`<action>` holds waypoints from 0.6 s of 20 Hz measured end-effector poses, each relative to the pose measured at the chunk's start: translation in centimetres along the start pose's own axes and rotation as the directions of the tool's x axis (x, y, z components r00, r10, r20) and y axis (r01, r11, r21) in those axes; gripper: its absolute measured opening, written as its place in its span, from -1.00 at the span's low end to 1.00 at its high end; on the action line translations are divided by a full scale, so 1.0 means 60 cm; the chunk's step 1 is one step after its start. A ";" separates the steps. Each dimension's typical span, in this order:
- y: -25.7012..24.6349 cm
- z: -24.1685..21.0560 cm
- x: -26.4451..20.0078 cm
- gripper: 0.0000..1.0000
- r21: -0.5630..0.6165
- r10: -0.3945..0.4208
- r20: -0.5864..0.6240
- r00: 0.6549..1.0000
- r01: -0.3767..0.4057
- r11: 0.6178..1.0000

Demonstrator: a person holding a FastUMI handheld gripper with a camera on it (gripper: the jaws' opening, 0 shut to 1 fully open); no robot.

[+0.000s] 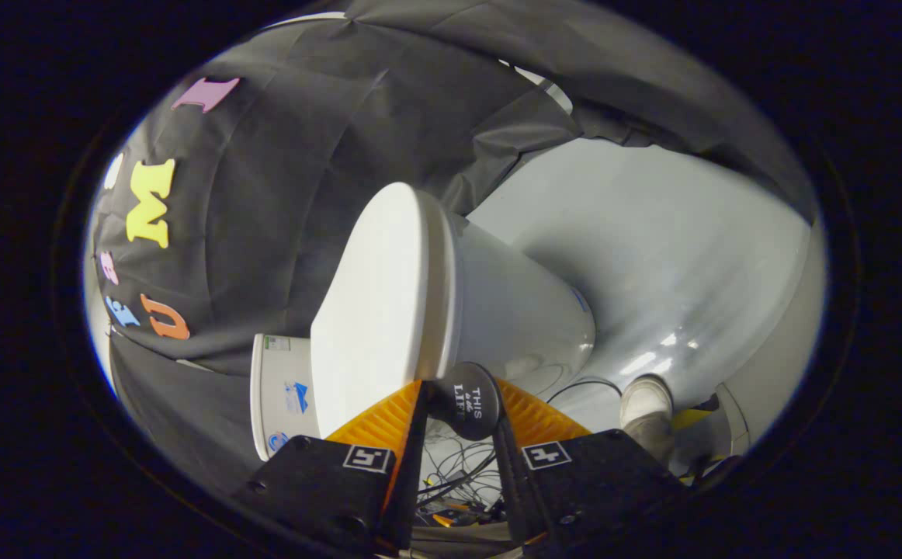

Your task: Open the toilet lid.

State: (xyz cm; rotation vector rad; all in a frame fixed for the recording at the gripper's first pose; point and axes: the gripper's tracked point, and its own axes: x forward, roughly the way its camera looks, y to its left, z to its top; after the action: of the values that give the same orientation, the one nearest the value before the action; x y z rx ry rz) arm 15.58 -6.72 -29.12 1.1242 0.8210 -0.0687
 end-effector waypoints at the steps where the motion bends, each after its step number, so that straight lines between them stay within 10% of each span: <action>1: 0.002 0.005 -0.003 -0.14 0.021 0.007 0.007 1.000 -0.007 1.000; 12: 0.034 0.016 -0.021 -0.74 0.111 -0.006 0.052 0.999 0.000 0.994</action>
State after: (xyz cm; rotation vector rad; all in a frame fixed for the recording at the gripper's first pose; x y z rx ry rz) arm 16.09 -7.01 -26.62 1.2208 0.7799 -0.1467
